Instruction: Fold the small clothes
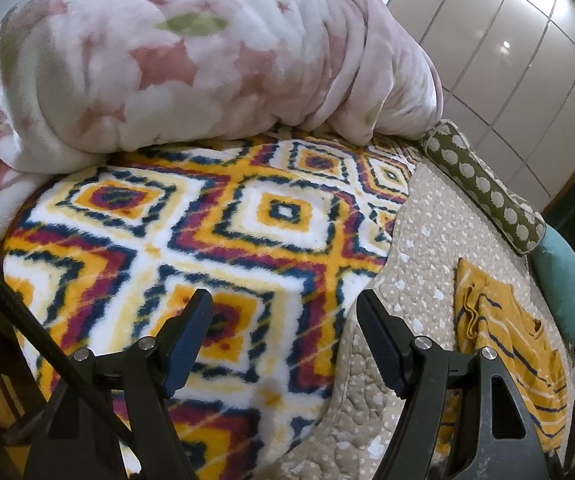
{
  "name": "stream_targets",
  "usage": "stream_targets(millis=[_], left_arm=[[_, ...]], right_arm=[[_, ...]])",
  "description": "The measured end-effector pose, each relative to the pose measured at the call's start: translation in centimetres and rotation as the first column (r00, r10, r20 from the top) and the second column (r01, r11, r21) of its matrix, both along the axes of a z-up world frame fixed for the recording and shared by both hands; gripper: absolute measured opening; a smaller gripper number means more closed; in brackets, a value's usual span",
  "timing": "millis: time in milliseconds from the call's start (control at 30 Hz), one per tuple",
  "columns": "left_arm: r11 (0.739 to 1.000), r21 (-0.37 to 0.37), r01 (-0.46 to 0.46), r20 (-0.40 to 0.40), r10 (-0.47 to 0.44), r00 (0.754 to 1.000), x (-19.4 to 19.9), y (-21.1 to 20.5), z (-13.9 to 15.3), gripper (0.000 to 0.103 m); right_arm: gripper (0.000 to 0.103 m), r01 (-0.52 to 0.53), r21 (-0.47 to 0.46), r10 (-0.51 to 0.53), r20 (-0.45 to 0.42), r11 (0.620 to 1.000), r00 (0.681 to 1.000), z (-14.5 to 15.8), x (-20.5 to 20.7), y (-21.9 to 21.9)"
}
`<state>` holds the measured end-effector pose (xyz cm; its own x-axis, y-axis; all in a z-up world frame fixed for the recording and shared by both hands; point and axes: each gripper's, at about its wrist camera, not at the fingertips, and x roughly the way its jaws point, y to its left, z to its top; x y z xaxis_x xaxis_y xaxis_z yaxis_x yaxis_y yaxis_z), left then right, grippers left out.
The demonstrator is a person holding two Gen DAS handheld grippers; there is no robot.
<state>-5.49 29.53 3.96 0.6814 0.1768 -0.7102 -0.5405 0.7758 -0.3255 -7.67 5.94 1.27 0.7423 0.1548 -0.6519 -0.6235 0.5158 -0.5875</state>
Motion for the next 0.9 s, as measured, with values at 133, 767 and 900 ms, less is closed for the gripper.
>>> stream_targets(millis=[133,767,900], left_arm=[[1.000,-0.009,-0.008,0.002,0.008,1.000,-0.2,0.3,0.0,0.073],[0.993,0.066,0.103,0.020,-0.104,0.994,1.1,-5.0,0.2,0.073],[0.968,0.135,0.210,0.078,-0.222,0.972,1.0,-9.8,1.6,0.073]], right_arm=[[0.037,0.085,-0.022,-0.085,0.029,0.996,0.996,-0.2,3.1,2.3],[0.011,0.561,0.613,-0.455,-0.341,0.556,0.823,10.7,10.7,-18.5],[0.011,0.721,0.630,-0.635,-0.438,0.288,0.636,8.0,9.0,-31.6]])
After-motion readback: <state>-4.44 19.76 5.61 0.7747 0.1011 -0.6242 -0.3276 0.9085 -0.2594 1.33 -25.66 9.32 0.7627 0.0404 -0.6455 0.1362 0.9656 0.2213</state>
